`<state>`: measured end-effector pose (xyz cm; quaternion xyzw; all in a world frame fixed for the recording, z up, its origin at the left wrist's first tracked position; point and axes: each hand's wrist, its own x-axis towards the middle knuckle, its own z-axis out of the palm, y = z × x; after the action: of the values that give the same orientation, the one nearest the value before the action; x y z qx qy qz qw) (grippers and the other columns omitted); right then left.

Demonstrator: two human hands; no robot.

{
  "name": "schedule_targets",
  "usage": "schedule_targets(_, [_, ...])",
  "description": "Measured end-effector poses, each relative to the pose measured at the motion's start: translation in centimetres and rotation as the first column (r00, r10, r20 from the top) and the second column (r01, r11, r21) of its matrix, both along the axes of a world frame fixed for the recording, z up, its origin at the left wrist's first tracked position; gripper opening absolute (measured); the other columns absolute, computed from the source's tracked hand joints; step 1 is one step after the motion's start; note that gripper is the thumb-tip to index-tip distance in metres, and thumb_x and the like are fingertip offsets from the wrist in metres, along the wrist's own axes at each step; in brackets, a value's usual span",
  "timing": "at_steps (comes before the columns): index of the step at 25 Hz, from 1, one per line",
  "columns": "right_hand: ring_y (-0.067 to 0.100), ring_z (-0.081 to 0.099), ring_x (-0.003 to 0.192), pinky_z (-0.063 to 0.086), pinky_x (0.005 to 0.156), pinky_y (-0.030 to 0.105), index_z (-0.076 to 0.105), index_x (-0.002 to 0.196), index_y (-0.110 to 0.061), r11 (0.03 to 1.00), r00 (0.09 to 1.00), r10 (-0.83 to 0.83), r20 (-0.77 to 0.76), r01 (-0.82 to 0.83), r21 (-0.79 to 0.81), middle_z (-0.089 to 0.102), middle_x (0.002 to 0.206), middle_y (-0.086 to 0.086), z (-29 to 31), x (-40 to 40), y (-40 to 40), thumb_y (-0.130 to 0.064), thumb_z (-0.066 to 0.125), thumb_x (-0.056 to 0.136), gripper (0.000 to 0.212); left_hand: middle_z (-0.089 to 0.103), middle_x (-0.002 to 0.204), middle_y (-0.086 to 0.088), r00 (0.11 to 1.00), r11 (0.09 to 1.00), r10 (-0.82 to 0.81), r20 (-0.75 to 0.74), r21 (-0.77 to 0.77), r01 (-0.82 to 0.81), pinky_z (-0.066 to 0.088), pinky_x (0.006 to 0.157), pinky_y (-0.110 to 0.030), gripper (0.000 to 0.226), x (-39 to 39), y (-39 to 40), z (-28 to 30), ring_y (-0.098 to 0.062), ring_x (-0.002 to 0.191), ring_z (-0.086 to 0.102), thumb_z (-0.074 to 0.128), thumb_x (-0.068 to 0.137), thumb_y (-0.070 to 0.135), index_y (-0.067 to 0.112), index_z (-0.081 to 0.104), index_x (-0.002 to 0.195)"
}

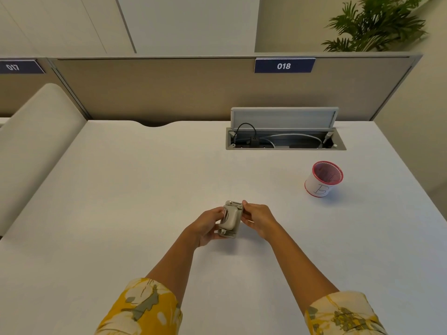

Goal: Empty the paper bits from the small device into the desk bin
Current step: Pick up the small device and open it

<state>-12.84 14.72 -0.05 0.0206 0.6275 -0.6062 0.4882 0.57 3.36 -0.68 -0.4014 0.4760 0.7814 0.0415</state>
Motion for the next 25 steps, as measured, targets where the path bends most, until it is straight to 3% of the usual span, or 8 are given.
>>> schedule_targets(5, [0.014,0.063,0.074,0.053,0.068,0.024,0.068,0.103,0.002,0.998,0.997,0.022,-0.070,-0.018,0.060,0.069,0.083,0.007,-0.1,0.0,-0.5,-0.021,0.050,0.100,0.030,0.070,0.108,-0.009,1.000,1.000,-0.002,-0.006,-0.004,0.002,0.062,0.076,-0.043,0.029,-0.2,0.0,-0.1,-0.026,0.092,0.069,0.045,0.104,0.020,0.017,0.069,0.120])
schedule_targets(8, [0.015,0.057,0.068,0.050,0.065,0.025,0.067,0.097,0.000,0.993,0.996,0.020,-0.087,-0.009,0.118,0.063,0.079,0.008,-0.1,0.2,-0.9,-0.021,0.046,0.102,0.029,0.070,0.107,-0.010,1.000,1.000,0.002,-0.012,0.011,-0.002,0.062,0.074,-0.043,0.028,-0.2,0.1,-0.3,-0.026,0.091,0.069,0.046,0.104,0.020,0.018,0.070,0.117])
schedule_targets(12, [0.016,0.058,0.069,0.051,0.067,0.027,0.066,0.090,-0.004,0.992,0.998,-0.062,0.032,0.058,0.115,0.063,0.077,0.008,-0.3,0.3,-1.0,-0.019,0.047,0.101,0.027,0.072,0.105,-0.007,1.000,0.999,0.003,-0.030,0.034,-0.002,0.061,0.074,-0.042,0.028,-0.3,0.3,-0.2,-0.025,0.091,0.070,0.047,0.103,0.021,0.020,0.072,0.116])
schedule_targets(15, [0.016,0.059,0.068,0.052,0.069,0.028,0.066,0.087,-0.006,0.988,0.995,-0.096,0.033,0.091,0.121,0.064,0.073,0.006,-0.2,0.5,-0.8,-0.018,0.052,0.099,0.022,0.072,0.105,-0.009,0.999,0.999,0.030,-0.019,0.037,-0.029,0.062,0.073,-0.042,0.028,-0.3,0.4,-0.2,-0.025,0.089,0.071,0.047,0.103,0.019,0.017,0.071,0.117])
schedule_targets(18, [0.018,0.060,0.077,0.050,0.075,0.029,0.062,0.091,-0.010,0.974,0.955,-0.088,-0.283,0.142,0.176,0.064,0.082,0.004,0.2,1.0,-1.0,-0.025,0.058,0.095,0.016,0.069,0.109,-0.012,0.995,0.995,0.098,-0.013,0.019,-0.098,0.063,0.072,-0.044,0.027,-0.3,0.5,-0.5,-0.027,0.088,0.069,0.048,0.103,0.017,0.013,0.070,0.119])
schedule_targets(20, [0.017,0.060,0.085,0.044,0.070,0.023,0.060,0.096,-0.013,0.965,0.830,-0.039,-0.557,0.175,0.193,0.063,0.087,-0.004,0.9,1.6,-1.0,-0.033,0.058,0.094,0.020,0.068,0.112,-0.013,0.988,0.988,0.151,-0.015,0.019,-0.151,0.063,0.076,-0.047,0.028,-0.4,0.6,-0.6,-0.028,0.091,0.069,0.048,0.103,0.017,0.010,0.067,0.121])
schedule_targets(22, [0.010,0.060,0.082,0.041,0.064,0.017,0.061,0.093,-0.015,0.983,0.768,0.041,-0.639,0.083,0.164,0.063,0.086,-0.008,1.5,2.3,-1.1,-0.040,0.059,0.092,0.025,0.068,0.116,-0.016,0.985,0.985,0.173,-0.026,0.019,-0.172,0.060,0.084,-0.051,0.028,-0.6,0.6,-0.6,-0.032,0.096,0.069,0.047,0.103,0.017,0.008,0.067,0.122])
schedule_targets(25, [0.008,0.061,0.079,0.048,0.068,0.023,0.062,0.097,-0.017,0.970,0.764,0.191,-0.616,-0.050,0.239,0.063,0.085,-0.010,1.7,3.0,-1.0,-0.045,0.068,0.084,0.031,0.070,0.119,-0.019,0.983,0.984,0.179,-0.040,0.029,-0.178,0.060,0.085,-0.052,0.030,-0.8,0.7,-0.5,-0.034,0.101,0.069,0.046,0.103,0.016,0.005,0.067,0.121])
